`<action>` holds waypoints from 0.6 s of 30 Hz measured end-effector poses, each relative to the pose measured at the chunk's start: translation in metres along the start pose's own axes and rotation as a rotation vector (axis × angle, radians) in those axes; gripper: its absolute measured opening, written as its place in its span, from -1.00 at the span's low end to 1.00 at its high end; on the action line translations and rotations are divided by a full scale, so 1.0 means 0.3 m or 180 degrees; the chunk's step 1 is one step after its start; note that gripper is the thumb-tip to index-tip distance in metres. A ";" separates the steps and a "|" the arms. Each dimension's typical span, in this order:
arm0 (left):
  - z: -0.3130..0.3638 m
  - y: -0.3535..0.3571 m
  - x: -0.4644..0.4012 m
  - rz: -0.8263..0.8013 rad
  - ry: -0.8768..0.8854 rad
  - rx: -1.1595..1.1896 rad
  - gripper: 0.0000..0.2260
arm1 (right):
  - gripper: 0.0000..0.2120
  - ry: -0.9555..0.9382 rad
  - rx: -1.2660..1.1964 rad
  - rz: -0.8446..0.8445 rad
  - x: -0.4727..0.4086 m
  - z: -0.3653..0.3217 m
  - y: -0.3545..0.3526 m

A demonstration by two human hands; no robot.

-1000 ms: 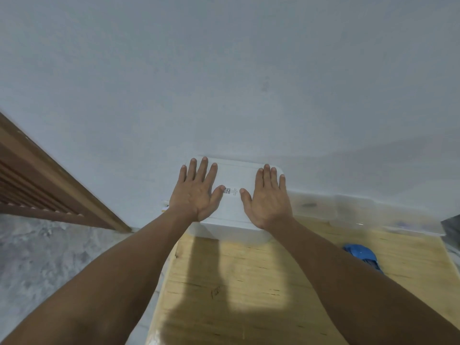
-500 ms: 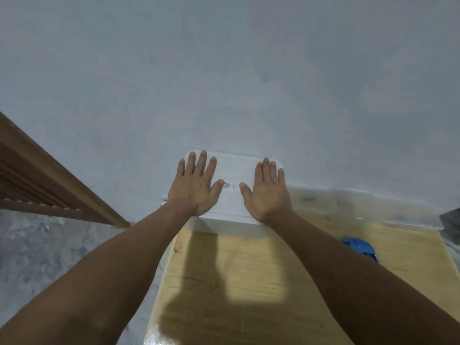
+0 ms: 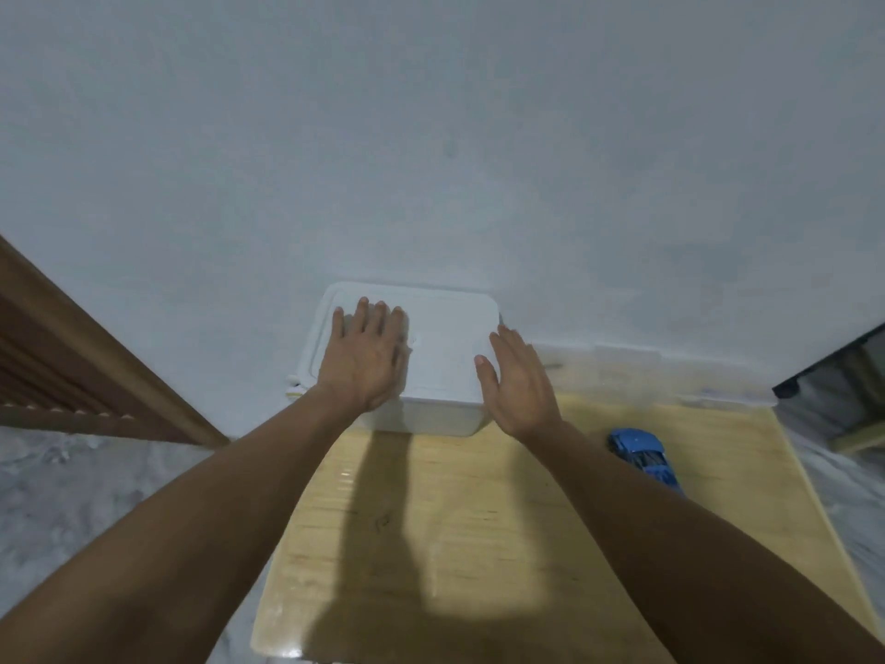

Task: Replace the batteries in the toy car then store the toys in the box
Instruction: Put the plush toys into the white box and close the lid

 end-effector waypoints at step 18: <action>0.664 0.369 0.417 -0.1226 0.0646 0.0056 -0.20 | -0.41 0.1959 0.0109 -0.0726 0.517 0.750 -0.109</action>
Point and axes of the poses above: each hand's wrist, its own x-axis away from the middle knuckle, its own y-axis out of the palm, z = x × y, the point moved 7 cm from there along -x, towards the middle knuckle, and after that the axes turned 1 degree about y, right-handed, at the moved point
